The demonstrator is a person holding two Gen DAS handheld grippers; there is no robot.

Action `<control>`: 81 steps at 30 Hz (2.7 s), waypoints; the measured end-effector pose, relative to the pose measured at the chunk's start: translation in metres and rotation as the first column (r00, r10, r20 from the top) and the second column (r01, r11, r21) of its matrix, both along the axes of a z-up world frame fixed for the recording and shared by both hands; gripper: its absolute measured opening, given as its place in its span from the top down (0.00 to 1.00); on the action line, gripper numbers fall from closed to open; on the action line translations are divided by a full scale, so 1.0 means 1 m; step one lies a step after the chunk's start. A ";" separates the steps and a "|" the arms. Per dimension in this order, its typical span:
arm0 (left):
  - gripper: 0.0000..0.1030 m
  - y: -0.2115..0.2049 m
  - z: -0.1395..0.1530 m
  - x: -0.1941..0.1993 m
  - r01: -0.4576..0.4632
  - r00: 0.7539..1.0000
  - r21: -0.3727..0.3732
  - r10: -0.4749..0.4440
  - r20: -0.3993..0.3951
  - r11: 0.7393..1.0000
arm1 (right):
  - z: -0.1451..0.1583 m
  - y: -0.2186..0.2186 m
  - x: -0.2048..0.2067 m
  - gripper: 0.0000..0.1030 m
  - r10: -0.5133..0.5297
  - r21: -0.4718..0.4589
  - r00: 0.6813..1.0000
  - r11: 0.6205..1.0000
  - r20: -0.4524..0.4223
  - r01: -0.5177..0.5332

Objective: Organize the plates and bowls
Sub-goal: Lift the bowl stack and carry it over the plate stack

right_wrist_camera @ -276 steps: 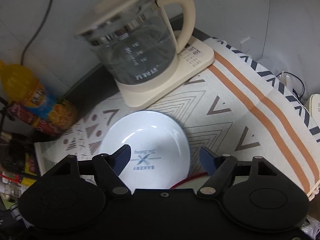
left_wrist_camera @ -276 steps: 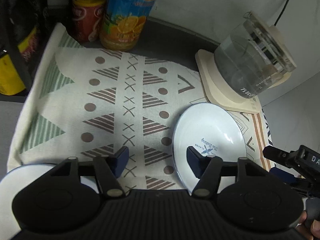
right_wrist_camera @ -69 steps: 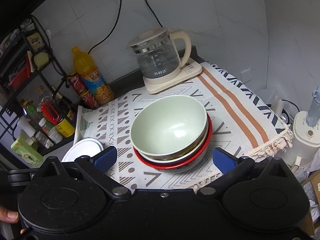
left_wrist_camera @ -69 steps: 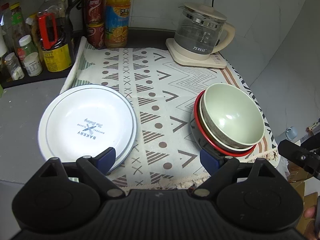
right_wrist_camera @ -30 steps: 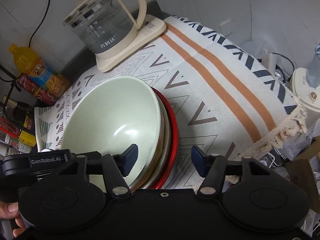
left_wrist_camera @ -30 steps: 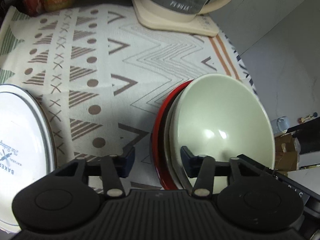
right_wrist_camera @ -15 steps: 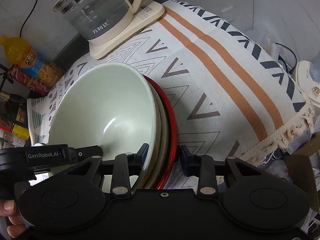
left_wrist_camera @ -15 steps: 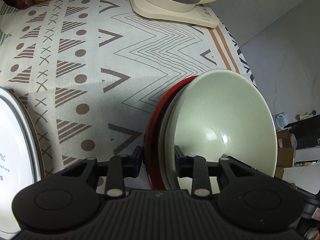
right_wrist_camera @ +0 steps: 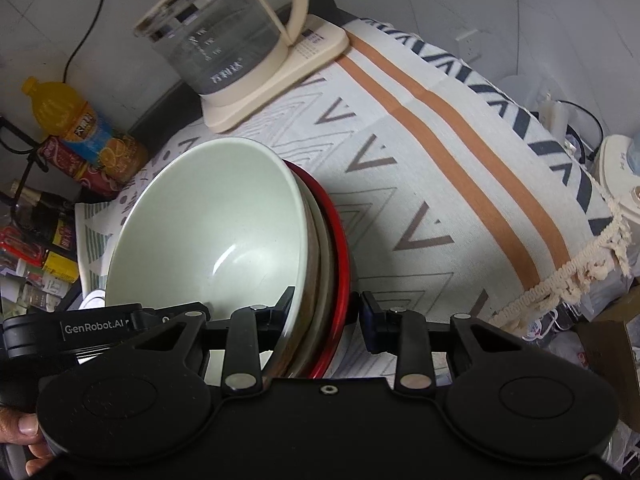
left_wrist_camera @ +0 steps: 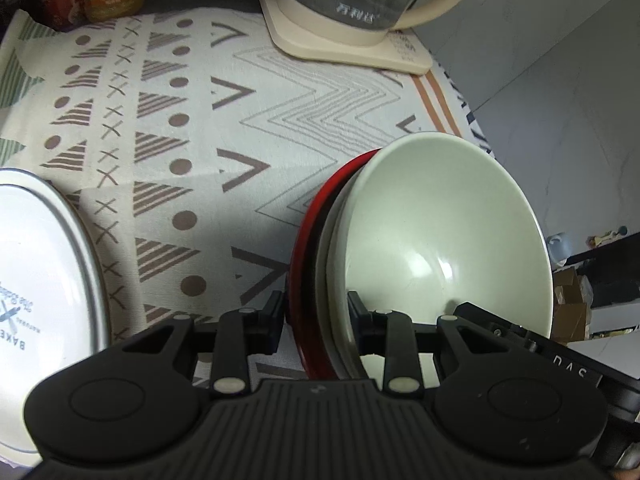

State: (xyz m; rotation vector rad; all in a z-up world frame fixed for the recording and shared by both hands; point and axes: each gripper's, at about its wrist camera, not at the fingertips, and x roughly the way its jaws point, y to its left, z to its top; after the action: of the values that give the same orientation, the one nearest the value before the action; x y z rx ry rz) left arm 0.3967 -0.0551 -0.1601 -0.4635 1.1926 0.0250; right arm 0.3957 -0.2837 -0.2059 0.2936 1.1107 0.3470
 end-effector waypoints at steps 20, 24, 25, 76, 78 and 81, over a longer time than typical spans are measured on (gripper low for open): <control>0.71 0.050 0.053 -0.044 -0.130 0.985 0.035 0.126 0.115 0.991 | 0.041 0.052 -0.020 0.69 0.104 0.044 0.989 0.993 0.106 -0.109; 0.71 0.061 0.058 -0.056 -0.164 0.980 0.040 0.158 0.118 0.986 | 0.045 0.066 -0.025 0.69 0.130 0.049 0.984 0.989 0.122 -0.137; 0.71 0.065 0.059 -0.060 -0.173 0.979 0.042 0.167 0.118 0.984 | 0.046 0.069 -0.026 0.69 0.138 0.049 0.983 0.988 0.123 -0.144; 0.70 0.199 0.036 -0.162 -0.526 0.850 0.027 0.523 0.065 0.850 | 0.024 0.234 -0.065 0.70 0.516 -0.051 0.855 0.856 0.053 -0.514; 0.70 0.199 0.033 -0.162 -0.528 0.849 0.031 0.525 0.065 0.849 | 0.021 0.235 -0.064 0.70 0.522 -0.055 0.851 0.853 0.049 -0.520; 0.70 0.200 0.032 -0.160 -0.528 0.848 0.027 0.525 0.077 0.849 | 0.021 0.236 -0.062 0.70 0.529 -0.063 0.847 0.849 0.060 -0.525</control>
State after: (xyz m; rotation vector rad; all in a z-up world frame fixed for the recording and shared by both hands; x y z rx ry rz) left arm 0.2368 0.1445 -0.1282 -0.7353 0.9650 0.5094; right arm 0.3332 -0.0475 -0.1845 -0.0754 1.1115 0.8173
